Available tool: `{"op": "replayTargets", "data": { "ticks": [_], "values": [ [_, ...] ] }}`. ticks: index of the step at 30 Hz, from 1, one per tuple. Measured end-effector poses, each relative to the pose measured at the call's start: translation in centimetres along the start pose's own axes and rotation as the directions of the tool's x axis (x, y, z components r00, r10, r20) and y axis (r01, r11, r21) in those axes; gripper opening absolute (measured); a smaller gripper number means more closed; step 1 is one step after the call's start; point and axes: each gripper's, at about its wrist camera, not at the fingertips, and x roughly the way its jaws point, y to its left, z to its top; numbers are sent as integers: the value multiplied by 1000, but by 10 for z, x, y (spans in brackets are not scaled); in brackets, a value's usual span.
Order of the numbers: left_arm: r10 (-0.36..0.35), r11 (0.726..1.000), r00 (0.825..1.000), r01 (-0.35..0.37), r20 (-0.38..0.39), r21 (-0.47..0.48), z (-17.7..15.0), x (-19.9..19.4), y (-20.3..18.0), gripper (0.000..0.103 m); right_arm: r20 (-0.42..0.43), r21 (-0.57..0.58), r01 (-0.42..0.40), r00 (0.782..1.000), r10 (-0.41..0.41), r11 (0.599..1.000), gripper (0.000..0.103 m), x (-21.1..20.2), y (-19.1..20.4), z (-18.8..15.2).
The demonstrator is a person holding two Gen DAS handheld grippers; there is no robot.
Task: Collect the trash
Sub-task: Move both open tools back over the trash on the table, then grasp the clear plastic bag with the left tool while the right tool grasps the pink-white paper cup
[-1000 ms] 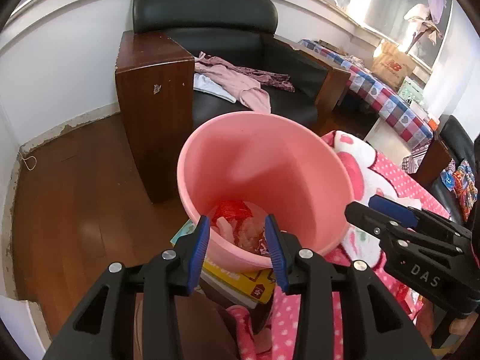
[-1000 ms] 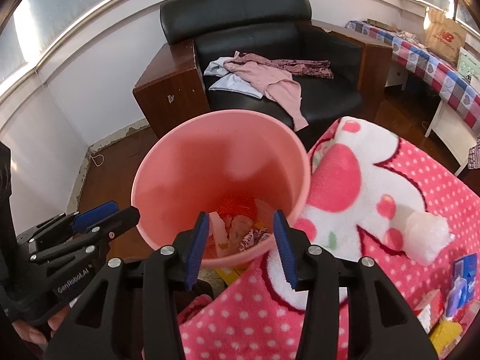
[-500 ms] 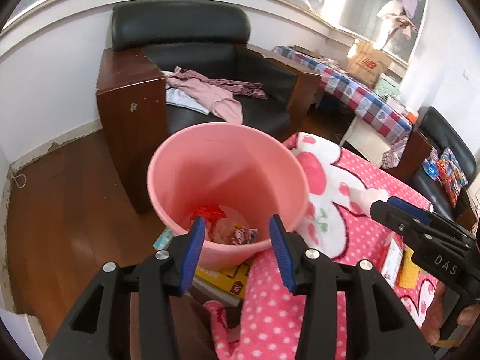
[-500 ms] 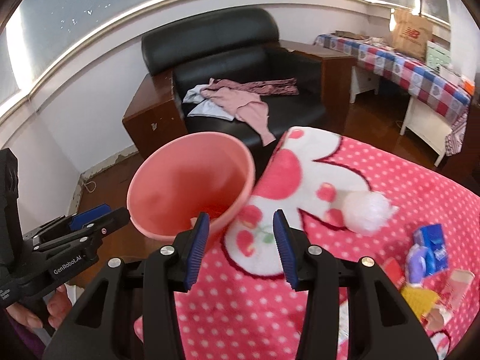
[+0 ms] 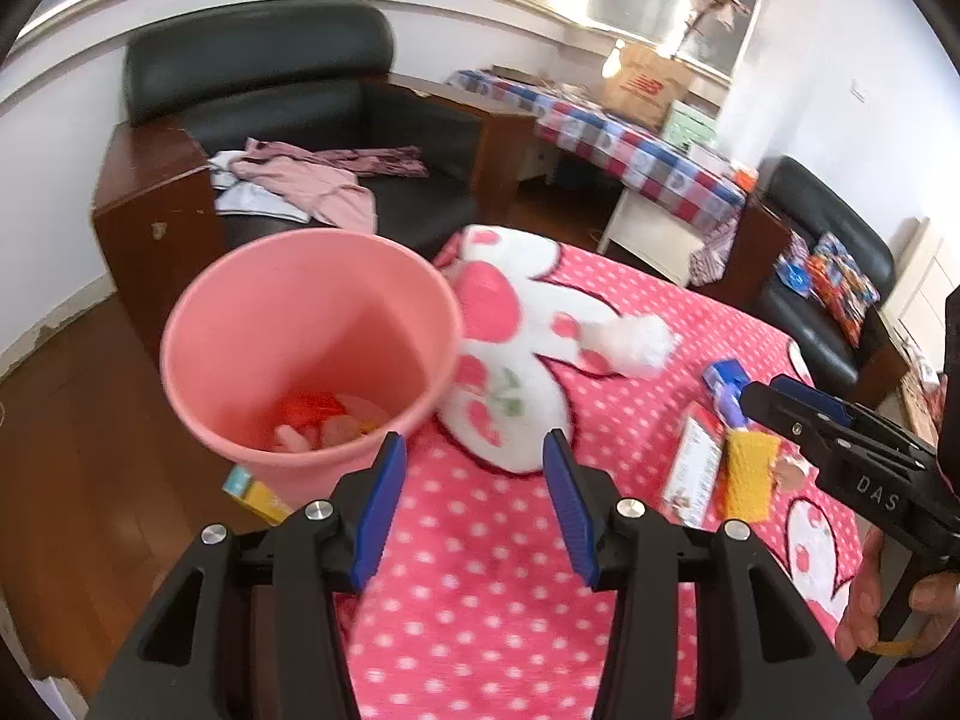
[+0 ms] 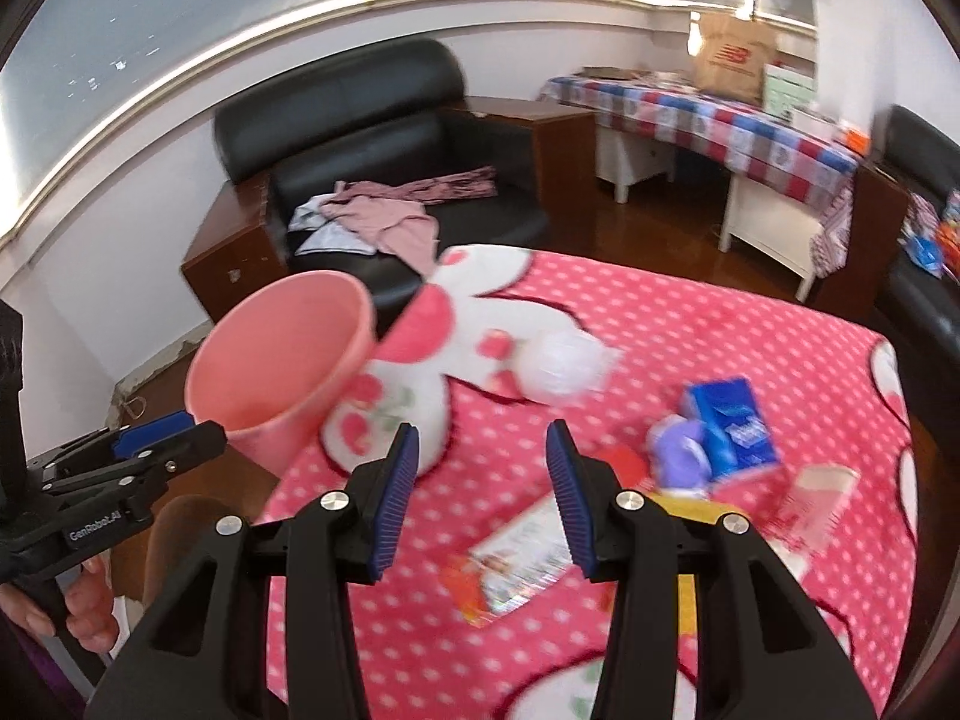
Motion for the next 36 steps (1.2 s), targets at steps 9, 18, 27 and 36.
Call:
{"op": "replayTargets", "data": {
  "ticks": [9,18,27,36],
  "values": [
    [-78,993,994,85,-75,81,-11,24,-45,47,3,43,95,995,-95,995,45,-14,-45,-18],
    [-111,981,984,131,-142,141,-14,48,-75,49,-14,98,147,989,-146,984,45,-16,-84,-37],
    [-108,981,980,133,-167,141,11,84,-97,49,-25,174,207,978,-206,963,45,-22,-130,-51],
    [-100,983,982,123,-161,137,58,134,-133,49,-28,235,233,972,-233,944,45,-21,-162,-55]
  ]
}}
